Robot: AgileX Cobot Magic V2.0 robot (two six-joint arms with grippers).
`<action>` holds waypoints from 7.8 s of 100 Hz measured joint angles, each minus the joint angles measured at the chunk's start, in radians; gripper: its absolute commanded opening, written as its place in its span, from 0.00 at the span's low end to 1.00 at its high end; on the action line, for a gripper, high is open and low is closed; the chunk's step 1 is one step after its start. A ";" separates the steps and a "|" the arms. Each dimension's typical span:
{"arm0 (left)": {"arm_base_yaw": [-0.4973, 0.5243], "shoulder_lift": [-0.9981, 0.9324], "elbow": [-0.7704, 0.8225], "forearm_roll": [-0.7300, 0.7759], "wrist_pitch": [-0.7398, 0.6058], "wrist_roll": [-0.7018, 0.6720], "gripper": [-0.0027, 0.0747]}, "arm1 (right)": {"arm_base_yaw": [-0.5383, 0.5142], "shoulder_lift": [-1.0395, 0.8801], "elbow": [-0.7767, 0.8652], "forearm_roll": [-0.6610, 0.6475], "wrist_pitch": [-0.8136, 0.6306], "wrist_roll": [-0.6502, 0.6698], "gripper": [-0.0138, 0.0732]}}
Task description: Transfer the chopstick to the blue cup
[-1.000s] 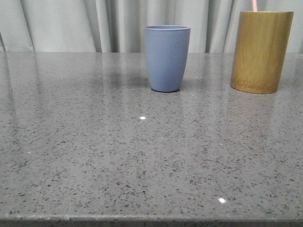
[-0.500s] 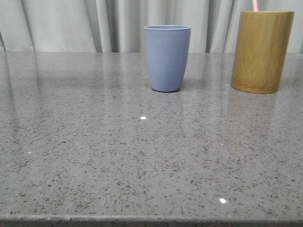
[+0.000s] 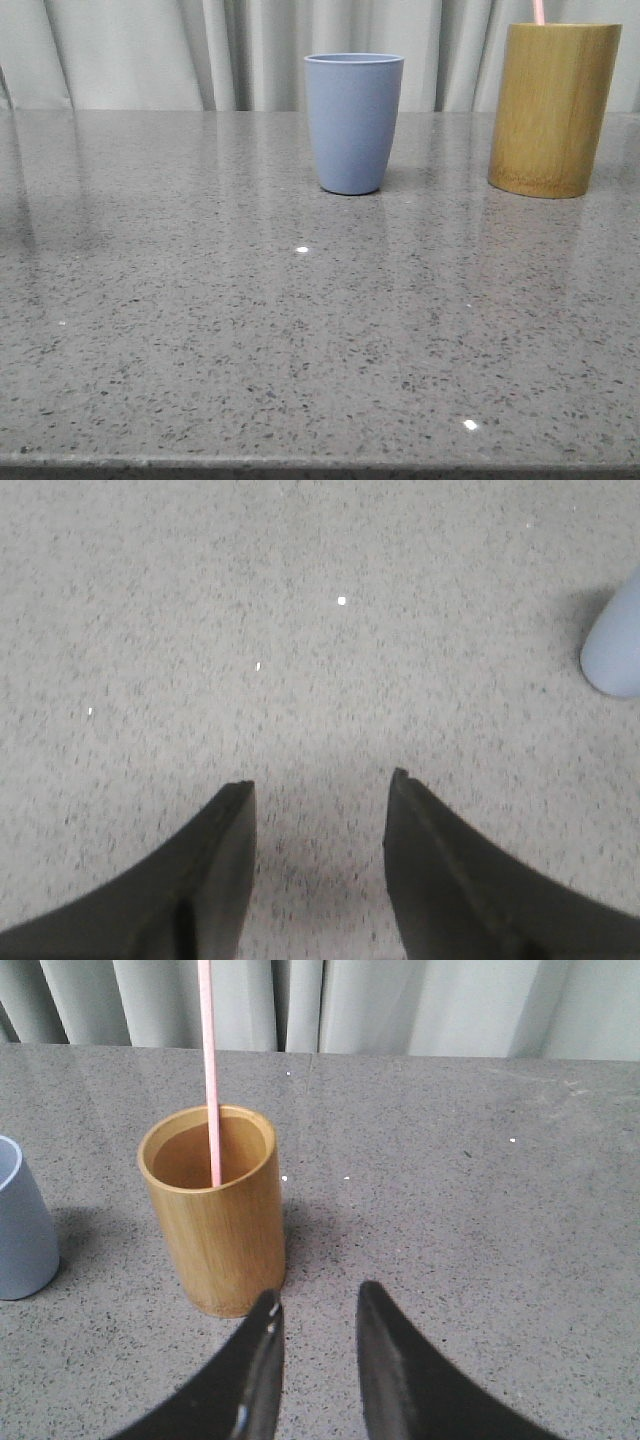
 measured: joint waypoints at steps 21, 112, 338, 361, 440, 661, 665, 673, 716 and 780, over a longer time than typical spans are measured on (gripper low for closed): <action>0.000 -0.198 0.178 0.000 -0.038 -0.002 0.41 | 0.000 0.002 0.000 0.000 0.000 0.000 0.40; 0.002 -0.383 0.313 0.004 -0.083 -0.006 0.41 | 0.075 0.660 -0.521 0.067 -0.016 0.000 0.63; 0.002 -0.383 0.313 0.026 -0.086 -0.006 0.41 | 0.284 0.810 -0.925 0.072 -0.095 -0.058 0.08; 0.002 -0.383 0.313 0.026 -0.086 -0.006 0.41 | 0.418 0.849 -0.931 0.072 -0.142 -0.058 0.08; 0.002 -0.383 0.313 0.026 -0.086 -0.006 0.41 | 0.457 1.069 -0.931 0.064 -0.171 -0.060 0.08; 0.002 -0.410 0.335 0.067 -0.127 -0.071 0.01 | 0.001 0.020 -0.068 0.063 -0.059 -0.060 0.09; 0.002 -0.426 0.346 0.067 -0.140 -0.071 0.01 | 0.001 -0.011 -0.049 0.063 -0.059 -0.060 0.09; 0.002 -0.462 0.377 0.069 -0.161 -0.071 0.01 | 0.001 -0.061 -0.018 0.063 -0.057 -0.060 0.09; 0.002 -0.564 0.439 0.085 -0.184 -0.073 0.01 | 0.001 -0.186 0.067 0.063 -0.041 -0.060 0.09; 0.002 -0.565 0.442 0.085 -0.185 -0.073 0.01 | 0.001 -0.186 0.067 0.063 -0.041 -0.060 0.09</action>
